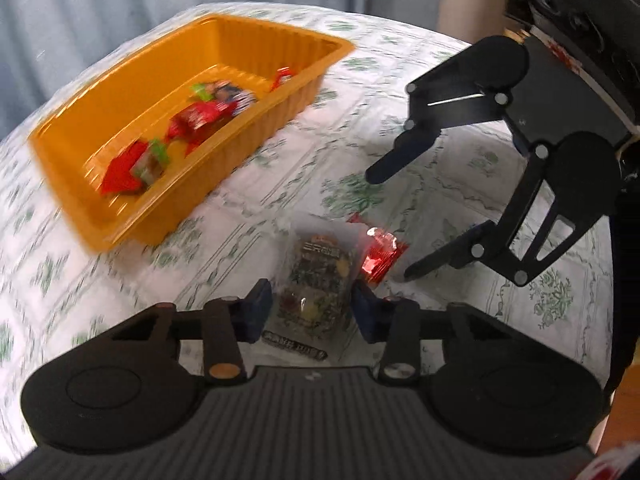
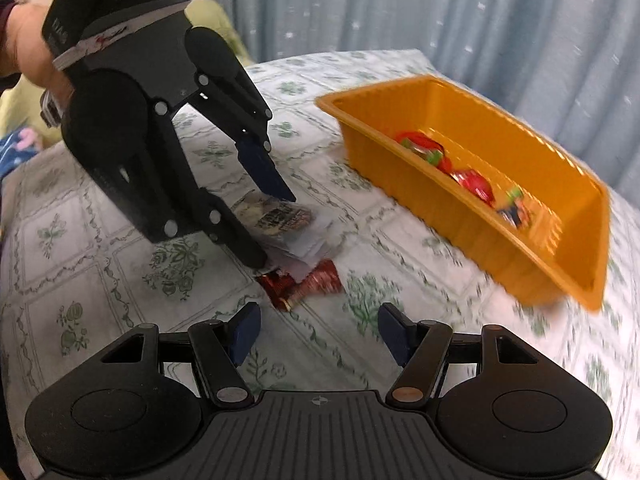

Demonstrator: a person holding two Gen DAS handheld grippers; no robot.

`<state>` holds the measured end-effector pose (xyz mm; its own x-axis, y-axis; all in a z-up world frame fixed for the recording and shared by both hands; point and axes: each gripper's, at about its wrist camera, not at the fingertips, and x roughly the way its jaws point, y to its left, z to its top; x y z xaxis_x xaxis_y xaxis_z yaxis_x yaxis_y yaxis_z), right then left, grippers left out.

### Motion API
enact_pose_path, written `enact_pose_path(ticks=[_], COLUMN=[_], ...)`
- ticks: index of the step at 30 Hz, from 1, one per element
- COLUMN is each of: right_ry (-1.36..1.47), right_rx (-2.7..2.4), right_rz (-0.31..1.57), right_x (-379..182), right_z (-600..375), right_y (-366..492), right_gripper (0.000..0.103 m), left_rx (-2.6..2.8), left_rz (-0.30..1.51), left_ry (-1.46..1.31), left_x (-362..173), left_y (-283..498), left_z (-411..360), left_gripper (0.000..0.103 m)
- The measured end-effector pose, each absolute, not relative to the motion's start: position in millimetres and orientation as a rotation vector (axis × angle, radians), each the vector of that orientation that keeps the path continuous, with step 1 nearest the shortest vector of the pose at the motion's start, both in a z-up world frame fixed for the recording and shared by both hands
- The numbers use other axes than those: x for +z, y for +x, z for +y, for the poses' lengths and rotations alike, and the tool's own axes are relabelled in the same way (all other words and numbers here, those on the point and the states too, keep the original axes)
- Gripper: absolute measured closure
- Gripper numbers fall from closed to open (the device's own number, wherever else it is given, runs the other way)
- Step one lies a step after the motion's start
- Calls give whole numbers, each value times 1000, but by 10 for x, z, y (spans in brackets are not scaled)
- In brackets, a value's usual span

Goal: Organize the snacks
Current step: 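Grasp the clear-wrapped bar with the left gripper while the right gripper grasps the red packet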

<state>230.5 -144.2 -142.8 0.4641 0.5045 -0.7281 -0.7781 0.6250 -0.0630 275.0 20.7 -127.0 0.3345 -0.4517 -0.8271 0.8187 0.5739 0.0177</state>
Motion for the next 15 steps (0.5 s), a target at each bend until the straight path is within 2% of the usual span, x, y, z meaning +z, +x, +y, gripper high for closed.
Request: enact_pose_path(ticks=[5,10,15], right_ry=[-428,-212,33], right_rx=[820,679,536], right_rz=[761,891,924], right_x=[-1419,-1404,-1371], right_z=[-1358,-1326,-1348], right_y=[2387,2487,2493], right_gripper=[38,38,38], left_rx=[-669,-513,-467], left_rz=[929,927,900], left_ry=[380,307,258], left_x=[-1235,-1223,-1251], left_y=[2675,2551,2474], left_z=[431,576,584], left_gripper=[67,67,67])
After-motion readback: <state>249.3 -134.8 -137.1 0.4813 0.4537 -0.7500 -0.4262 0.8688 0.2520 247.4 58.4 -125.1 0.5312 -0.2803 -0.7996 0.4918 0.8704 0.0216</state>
